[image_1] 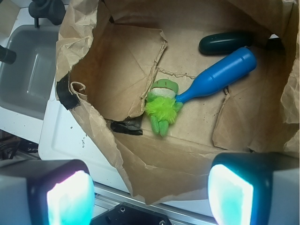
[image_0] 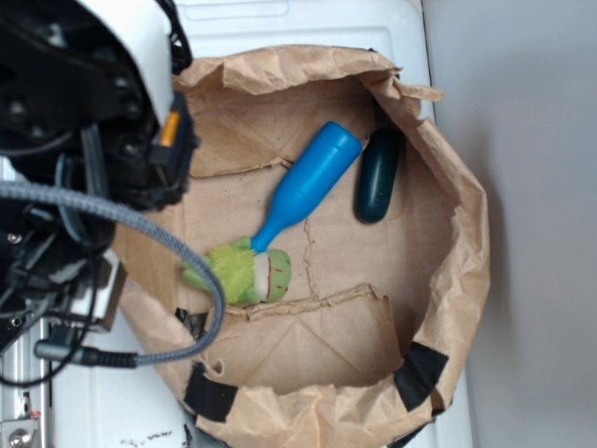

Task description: Grab the green animal.

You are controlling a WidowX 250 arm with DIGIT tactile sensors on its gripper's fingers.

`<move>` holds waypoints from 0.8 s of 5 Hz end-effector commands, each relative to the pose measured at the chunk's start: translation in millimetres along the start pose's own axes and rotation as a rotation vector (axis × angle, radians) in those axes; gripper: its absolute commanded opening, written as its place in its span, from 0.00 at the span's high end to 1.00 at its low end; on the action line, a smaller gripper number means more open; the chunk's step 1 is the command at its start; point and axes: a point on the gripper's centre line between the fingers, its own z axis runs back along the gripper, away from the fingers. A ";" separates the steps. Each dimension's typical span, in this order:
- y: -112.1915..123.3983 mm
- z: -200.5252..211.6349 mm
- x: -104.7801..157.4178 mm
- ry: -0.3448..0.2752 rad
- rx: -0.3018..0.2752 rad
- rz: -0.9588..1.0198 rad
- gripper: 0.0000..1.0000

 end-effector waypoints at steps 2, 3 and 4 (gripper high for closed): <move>17.5 -34.3 38.7 -0.078 0.073 0.075 0.00; 25.3 -55.1 51.0 -0.084 0.094 0.129 0.00; 32.3 -85.9 55.8 -0.082 0.123 0.156 0.00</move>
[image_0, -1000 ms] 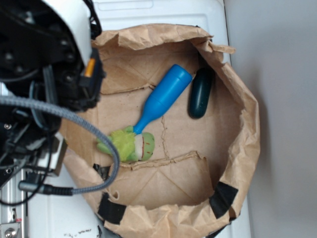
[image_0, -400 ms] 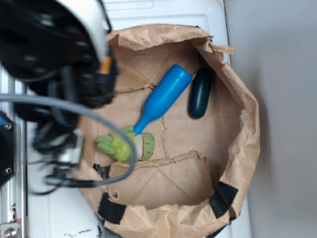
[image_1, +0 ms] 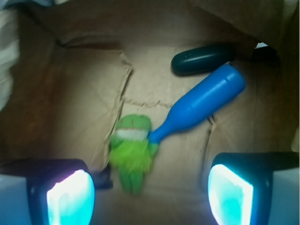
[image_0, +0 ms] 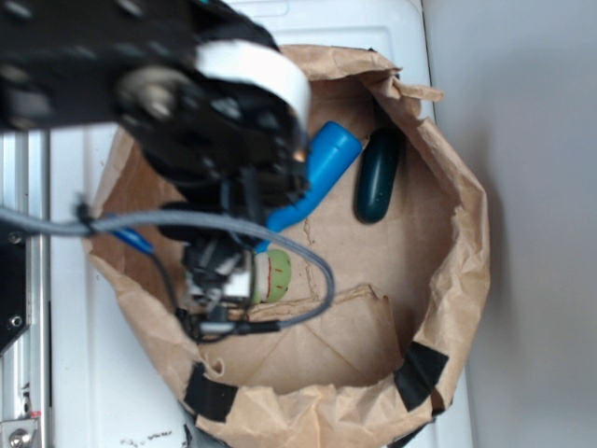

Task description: Grab the green animal.

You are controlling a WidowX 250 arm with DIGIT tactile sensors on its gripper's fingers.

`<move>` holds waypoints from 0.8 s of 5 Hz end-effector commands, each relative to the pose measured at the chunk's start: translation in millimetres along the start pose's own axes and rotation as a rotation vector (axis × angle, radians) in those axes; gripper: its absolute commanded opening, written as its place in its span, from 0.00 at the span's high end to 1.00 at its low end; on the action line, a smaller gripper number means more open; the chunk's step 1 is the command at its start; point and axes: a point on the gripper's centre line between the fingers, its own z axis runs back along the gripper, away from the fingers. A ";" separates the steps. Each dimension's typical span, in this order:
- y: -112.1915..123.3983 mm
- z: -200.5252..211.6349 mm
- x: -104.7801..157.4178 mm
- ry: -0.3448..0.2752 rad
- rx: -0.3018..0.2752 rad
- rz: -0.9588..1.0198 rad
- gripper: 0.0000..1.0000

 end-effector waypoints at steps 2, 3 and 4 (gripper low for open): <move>6.4 -55.6 -1.3 0.026 -0.017 -0.006 0.00; 3.8 -77.5 -5.8 0.026 -0.034 -0.024 0.00; 1.8 -92.0 -2.7 0.046 -0.025 -0.010 0.22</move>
